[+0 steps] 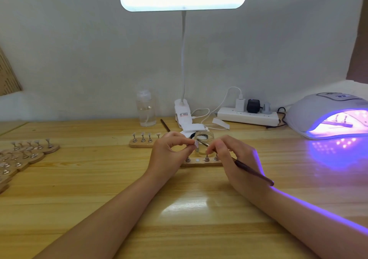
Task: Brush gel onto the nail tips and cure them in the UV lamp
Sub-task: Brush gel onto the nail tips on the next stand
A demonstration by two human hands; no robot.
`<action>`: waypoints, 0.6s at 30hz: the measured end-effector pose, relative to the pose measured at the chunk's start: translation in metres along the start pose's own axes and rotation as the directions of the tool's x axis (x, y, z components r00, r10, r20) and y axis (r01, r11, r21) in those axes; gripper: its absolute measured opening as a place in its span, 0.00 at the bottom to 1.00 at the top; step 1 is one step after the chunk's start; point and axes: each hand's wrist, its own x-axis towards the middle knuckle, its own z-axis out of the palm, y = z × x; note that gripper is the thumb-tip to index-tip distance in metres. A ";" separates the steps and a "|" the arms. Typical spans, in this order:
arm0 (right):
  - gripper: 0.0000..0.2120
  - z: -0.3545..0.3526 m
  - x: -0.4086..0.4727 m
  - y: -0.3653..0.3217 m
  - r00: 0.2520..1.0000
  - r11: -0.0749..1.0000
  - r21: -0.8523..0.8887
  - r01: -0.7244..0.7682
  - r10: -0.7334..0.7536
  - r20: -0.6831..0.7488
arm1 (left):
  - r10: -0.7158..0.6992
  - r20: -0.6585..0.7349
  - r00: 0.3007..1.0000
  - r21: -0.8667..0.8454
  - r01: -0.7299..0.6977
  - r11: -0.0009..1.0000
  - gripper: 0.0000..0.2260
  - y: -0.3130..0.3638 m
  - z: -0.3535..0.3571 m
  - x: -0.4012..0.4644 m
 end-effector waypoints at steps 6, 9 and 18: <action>0.19 0.001 -0.001 0.000 0.997 0.996 0.052 -0.072 0.070 0.038 | -0.006 0.003 1.000 0.021 0.006 1.000 0.13 0.002 0.000 -0.001; 0.18 0.000 -0.002 0.001 0.997 0.991 0.106 -0.076 0.077 -0.001 | -0.013 -0.005 1.000 0.048 0.013 0.999 0.11 0.002 -0.001 -0.001; 0.16 -0.002 0.000 0.002 0.995 0.976 0.208 -0.072 0.085 -0.054 | -0.041 0.046 0.998 0.021 0.040 0.999 0.09 0.005 -0.002 -0.002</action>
